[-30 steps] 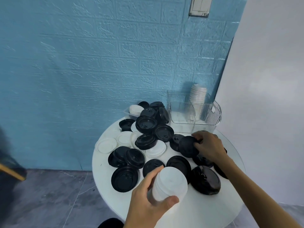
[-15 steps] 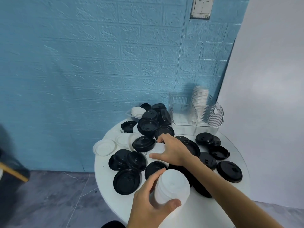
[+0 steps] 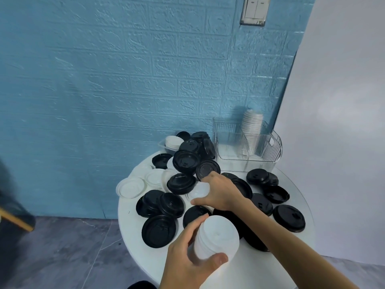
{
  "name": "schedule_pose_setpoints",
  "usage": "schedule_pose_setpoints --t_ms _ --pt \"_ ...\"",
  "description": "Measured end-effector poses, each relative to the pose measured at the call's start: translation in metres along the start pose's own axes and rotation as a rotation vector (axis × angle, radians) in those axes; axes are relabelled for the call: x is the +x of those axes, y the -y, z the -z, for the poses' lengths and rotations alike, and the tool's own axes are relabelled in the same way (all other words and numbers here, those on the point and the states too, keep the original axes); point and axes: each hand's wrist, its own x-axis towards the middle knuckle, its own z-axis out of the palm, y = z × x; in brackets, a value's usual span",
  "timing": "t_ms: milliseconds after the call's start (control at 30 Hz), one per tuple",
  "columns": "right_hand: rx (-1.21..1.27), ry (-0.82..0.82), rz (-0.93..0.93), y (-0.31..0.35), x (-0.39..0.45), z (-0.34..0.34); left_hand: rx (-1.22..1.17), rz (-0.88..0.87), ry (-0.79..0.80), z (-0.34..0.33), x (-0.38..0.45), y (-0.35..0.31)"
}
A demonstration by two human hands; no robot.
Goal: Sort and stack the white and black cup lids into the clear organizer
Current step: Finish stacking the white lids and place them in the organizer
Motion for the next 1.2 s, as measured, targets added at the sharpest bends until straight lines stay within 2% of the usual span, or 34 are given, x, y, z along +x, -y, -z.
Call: schedule_pose_setpoints --t_ms 467,667,867,1000,1200 --pt "0.187 -0.144 -0.016 -0.003 -0.035 0.037 0.011 -0.027 -0.014 -0.001 0.001 -0.002" --pt "0.401 -0.251 0.087 0.014 -0.094 0.067 0.019 -0.029 -0.016 -0.001 0.000 -0.001" --pt "0.361 -0.201 0.142 0.021 -0.154 0.042 -0.013 -0.001 0.000 -0.001 0.000 0.002" --pt "0.363 -0.173 0.138 0.021 -0.163 0.030 0.008 -0.031 -0.046 -0.002 -0.001 0.001" --pt "0.400 -0.162 0.102 0.017 -0.165 0.030 -0.020 -0.003 -0.025 -0.002 -0.002 -0.001"
